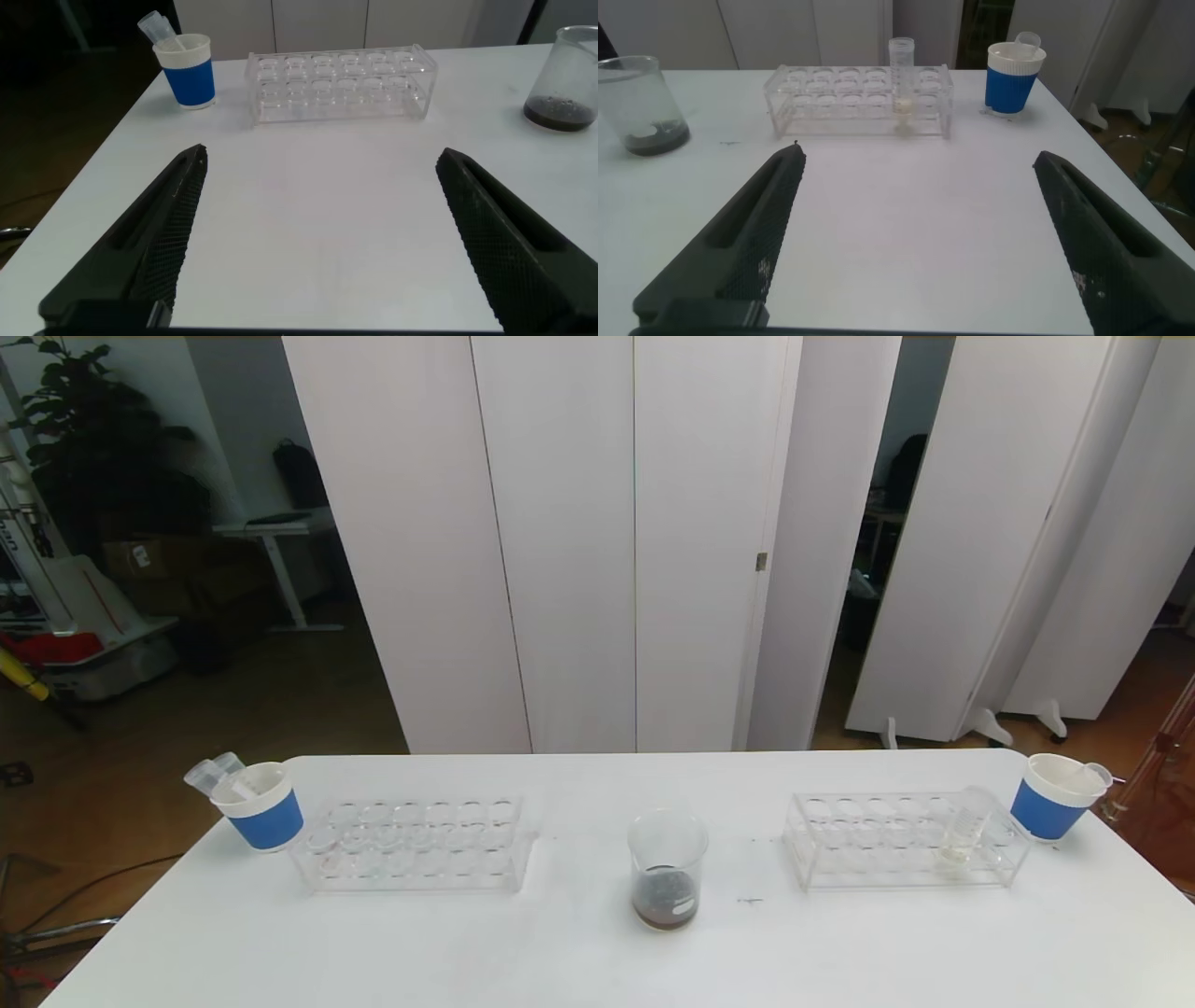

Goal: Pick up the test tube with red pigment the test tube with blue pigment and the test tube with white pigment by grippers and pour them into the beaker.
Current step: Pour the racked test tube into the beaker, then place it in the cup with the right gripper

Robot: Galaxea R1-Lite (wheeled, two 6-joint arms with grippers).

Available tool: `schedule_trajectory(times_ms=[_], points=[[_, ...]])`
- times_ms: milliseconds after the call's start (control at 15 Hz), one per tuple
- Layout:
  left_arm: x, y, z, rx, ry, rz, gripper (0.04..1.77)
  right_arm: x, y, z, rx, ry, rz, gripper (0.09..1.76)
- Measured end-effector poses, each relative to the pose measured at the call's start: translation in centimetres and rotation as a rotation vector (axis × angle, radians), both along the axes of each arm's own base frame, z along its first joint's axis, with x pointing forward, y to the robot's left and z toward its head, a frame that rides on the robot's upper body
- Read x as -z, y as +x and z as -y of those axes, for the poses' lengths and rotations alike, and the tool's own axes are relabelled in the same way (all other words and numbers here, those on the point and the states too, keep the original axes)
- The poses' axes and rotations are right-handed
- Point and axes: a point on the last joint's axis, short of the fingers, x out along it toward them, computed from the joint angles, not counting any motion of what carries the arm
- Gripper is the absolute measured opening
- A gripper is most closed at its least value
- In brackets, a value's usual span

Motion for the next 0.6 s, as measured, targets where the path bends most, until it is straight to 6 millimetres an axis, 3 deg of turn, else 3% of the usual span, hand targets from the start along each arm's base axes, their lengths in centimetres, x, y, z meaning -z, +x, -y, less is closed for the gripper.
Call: schedule_trajectory(times_ms=[600], points=[[0.0,0.0,0.0,0.0,0.0,0.0,1.75,0.0,0.0,-0.01,-0.002,-0.006,-0.001,1.75]])
